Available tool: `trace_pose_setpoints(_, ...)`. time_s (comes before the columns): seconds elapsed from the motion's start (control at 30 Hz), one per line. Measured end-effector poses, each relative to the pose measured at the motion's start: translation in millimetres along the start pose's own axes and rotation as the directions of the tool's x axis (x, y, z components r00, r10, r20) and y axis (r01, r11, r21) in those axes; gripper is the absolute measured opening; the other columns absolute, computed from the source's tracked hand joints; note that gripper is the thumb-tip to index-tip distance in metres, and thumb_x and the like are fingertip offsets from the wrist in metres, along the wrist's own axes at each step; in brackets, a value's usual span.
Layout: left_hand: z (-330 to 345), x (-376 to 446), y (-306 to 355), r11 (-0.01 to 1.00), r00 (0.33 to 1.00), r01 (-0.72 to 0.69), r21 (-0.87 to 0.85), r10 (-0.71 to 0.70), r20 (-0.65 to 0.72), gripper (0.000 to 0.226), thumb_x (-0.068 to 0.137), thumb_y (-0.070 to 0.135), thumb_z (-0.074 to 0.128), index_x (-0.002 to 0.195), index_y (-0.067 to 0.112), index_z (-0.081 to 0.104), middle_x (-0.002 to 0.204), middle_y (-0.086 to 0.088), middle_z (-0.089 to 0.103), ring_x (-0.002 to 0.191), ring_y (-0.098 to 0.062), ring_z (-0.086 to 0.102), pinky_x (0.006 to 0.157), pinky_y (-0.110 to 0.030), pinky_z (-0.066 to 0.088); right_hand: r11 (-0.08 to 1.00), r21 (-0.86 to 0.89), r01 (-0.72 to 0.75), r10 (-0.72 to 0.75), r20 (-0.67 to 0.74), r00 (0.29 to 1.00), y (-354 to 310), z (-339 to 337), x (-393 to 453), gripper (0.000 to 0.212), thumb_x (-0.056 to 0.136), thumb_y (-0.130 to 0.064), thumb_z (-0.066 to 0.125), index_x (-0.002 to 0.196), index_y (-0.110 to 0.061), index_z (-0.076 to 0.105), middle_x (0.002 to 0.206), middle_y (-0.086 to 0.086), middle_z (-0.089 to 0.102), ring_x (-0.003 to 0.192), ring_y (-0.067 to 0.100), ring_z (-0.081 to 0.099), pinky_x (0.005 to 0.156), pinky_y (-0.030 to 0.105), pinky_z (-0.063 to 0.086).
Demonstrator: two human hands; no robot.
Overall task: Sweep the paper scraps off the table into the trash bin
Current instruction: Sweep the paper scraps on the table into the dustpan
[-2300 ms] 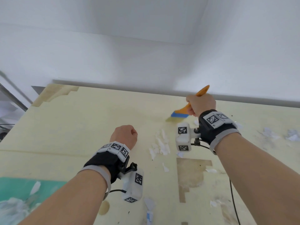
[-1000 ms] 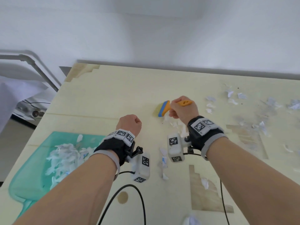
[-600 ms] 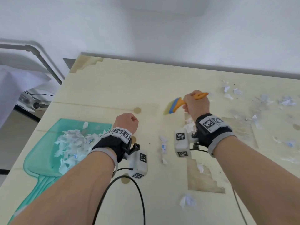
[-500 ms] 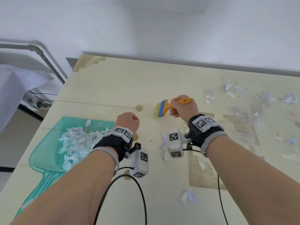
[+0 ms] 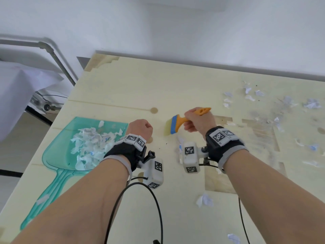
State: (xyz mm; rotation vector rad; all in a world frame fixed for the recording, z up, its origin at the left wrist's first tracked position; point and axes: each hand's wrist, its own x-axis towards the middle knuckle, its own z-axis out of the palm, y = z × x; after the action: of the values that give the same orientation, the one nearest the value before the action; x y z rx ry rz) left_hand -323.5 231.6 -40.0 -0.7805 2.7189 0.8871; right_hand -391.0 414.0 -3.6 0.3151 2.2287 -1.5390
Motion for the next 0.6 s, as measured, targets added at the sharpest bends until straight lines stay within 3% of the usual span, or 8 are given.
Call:
trace_pose_setpoints(0.07,-0.6,-2.2,-1.6,1.000,1.000,0.009,-0.017,-0.009,0.004,0.020,0.089,0.015,0.051,0.096,0.014,0.070,0.104,-0.003,0.070,0.099,-0.023,0.063,0.078,-0.027,0.047,0.996,-0.057,-0.063,0.063,0.002,0.998,8.1,-0.3,-0.6,0.015,0.089,-0.008,0.055,0.074,-0.010,0.056,0.060,0.011,0.058,0.046,0.021,0.054,0.047,0.026,0.050)
trace_pose_setpoints(0.13,-2.6,-4.5,-5.2,0.999,1.000,0.019,-0.030,-0.019,0.004,0.021,0.089,0.013,0.051,0.095,0.014,0.071,0.104,-0.003,0.070,0.099,-0.022,0.063,0.077,-0.026,0.047,0.978,-0.191,-0.087,0.066,-0.112,0.991,13.5,-14.0,-0.4,0.023,0.089,-0.011,0.052,0.066,-0.012,0.052,0.057,0.009,0.056,0.050,0.022,0.054,0.054,0.031,0.050)
trace_pose_setpoints(0.2,-4.9,-6.0,-8.0,0.999,1.000,0.029,-0.035,-0.029,-0.008,0.022,0.089,0.013,0.050,0.095,0.014,0.071,0.104,-0.002,0.071,0.098,-0.022,0.063,0.074,-0.025,0.046,0.947,-0.315,-0.060,-0.022,-0.252,0.967,14.1,-30.2,0.5,0.026,0.087,-0.016,0.052,0.061,-0.013,0.049,0.059,0.010,0.058,0.054,0.024,0.055,0.058,0.033,0.048)
trace_pose_setpoints(0.27,-6.3,-8.8,-10.3,0.999,0.999,0.030,-0.045,-0.031,-0.023,0.023,0.090,0.012,0.050,0.096,0.014,0.071,0.104,-0.003,0.071,0.098,-0.023,0.062,0.073,-0.025,0.045,0.958,-0.288,0.002,-0.095,-0.308,0.947,10.1,-34.2,-2.9,0.022,0.084,-0.017,0.053,0.063,-0.011,0.050,0.064,0.012,0.060,0.058,0.026,0.057,0.061,0.035,0.049)
trace_pose_setpoints(0.37,-7.1,-12.0,-12.0,0.998,0.999,0.036,-0.059,-0.038,-0.039,0.020,0.089,0.013,0.051,0.097,0.013,0.069,0.104,-0.005,0.070,0.100,-0.023,0.062,0.075,-0.025,0.044,0.994,-0.093,0.049,-0.060,-0.119,0.991,3.0,-10.6,-15.3,0.014,0.085,-0.013,0.056,0.071,-0.011,0.056,0.059,0.008,0.061,0.043,0.014,0.055,0.045,0.023,0.046)
trace_pose_setpoints(0.47,-5.0,-17.3,-15.9,0.997,0.998,0.044,-0.069,-0.048,-0.051,0.016,0.088,0.013,0.052,0.095,0.012,0.067,0.102,-0.005,0.069,0.096,-0.023,0.061,0.074,-0.026,0.044,0.997,-0.072,0.027,-0.016,0.143,0.990,11.6,18.0,-27.4,0.008,0.088,-0.009,0.056,0.081,-0.009,0.061,0.062,0.009,0.061,0.045,0.015,0.055,0.042,0.019,0.047)
trace_pose_setpoints(0.53,-2.8,-21.8,-19.2,0.996,0.997,0.057,-0.062,-0.060,-0.043,0.013,0.087,0.013,0.052,0.093,0.013,0.065,0.100,-0.005,0.068,0.091,-0.021,0.060,0.071,-0.026,0.042,0.989,-0.145,0.003,0.013,0.109,0.994,20.2,16.9,-28.0,0.009,0.088,-0.009,0.054,0.083,-0.008,0.061,0.062,0.008,0.059,0.049,0.017,0.054,0.045,0.021,0.048)
trace_pose_setpoints(0.6,-0.5,-26.0,-23.3,0.997,0.998,0.061,-0.043,-0.062,-0.029,0.012,0.087,0.014,0.053,0.092,0.013,0.064,0.100,-0.004,0.068,0.093,-0.022,0.060,0.071,-0.025,0.040,0.965,-0.260,-0.021,0.015,-0.025,1.000,25.2,-0.3,-24.7,0.012,0.088,-0.012,0.051,0.079,-0.008,0.056,0.063,0.009,0.057,0.053,0.020,0.055,0.055,0.030,0.051)
